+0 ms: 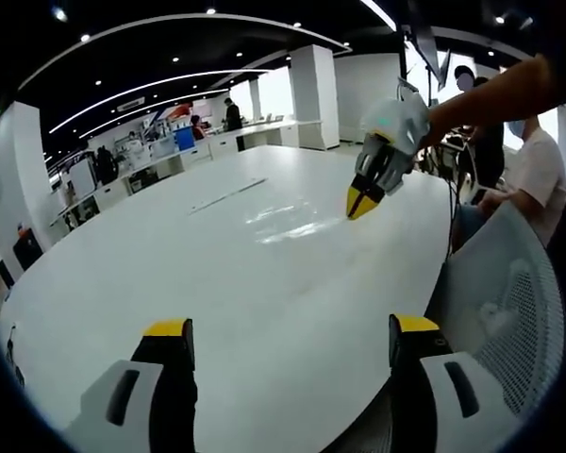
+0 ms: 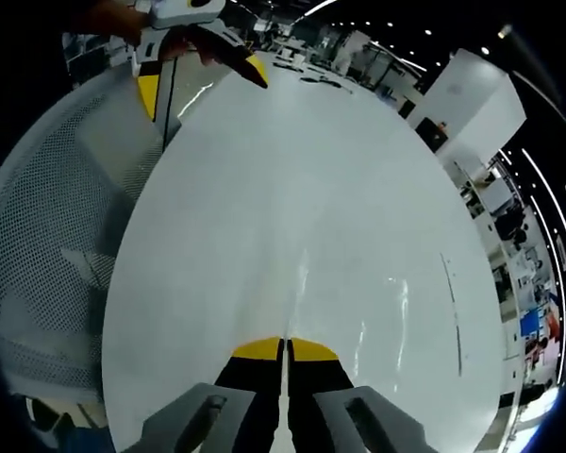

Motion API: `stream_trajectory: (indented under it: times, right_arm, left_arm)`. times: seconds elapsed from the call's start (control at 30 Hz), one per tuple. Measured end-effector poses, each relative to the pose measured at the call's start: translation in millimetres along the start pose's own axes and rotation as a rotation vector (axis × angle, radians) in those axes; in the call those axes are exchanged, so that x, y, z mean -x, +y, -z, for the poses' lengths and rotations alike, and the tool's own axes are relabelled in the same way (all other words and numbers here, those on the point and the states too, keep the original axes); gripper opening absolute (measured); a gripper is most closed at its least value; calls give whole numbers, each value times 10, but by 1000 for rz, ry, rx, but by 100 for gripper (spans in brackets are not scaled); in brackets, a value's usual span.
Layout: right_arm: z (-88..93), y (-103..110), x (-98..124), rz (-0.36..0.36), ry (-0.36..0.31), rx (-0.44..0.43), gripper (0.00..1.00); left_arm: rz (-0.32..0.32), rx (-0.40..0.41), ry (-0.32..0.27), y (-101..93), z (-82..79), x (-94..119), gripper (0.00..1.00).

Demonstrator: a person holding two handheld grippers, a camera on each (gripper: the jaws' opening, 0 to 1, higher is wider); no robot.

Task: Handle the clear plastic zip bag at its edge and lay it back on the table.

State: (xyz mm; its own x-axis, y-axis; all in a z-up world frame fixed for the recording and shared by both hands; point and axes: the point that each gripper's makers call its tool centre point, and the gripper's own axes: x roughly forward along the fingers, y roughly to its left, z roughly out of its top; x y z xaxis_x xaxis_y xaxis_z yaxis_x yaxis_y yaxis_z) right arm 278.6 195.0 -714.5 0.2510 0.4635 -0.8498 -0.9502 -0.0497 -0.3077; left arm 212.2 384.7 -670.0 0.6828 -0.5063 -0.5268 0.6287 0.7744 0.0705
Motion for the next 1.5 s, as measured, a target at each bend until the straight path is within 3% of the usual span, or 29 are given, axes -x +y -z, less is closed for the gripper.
stream_trajectory:
  times: [0.6,1.5]
  right_arm:
    - [-15,58,76,-29,2,83,0]
    - [-246,142,331,-14,-16,169,0]
  left_arm:
    - [38,-42,-3,-91,-133,-132,83]
    - [98,-124,19,-269,-192,-307,76]
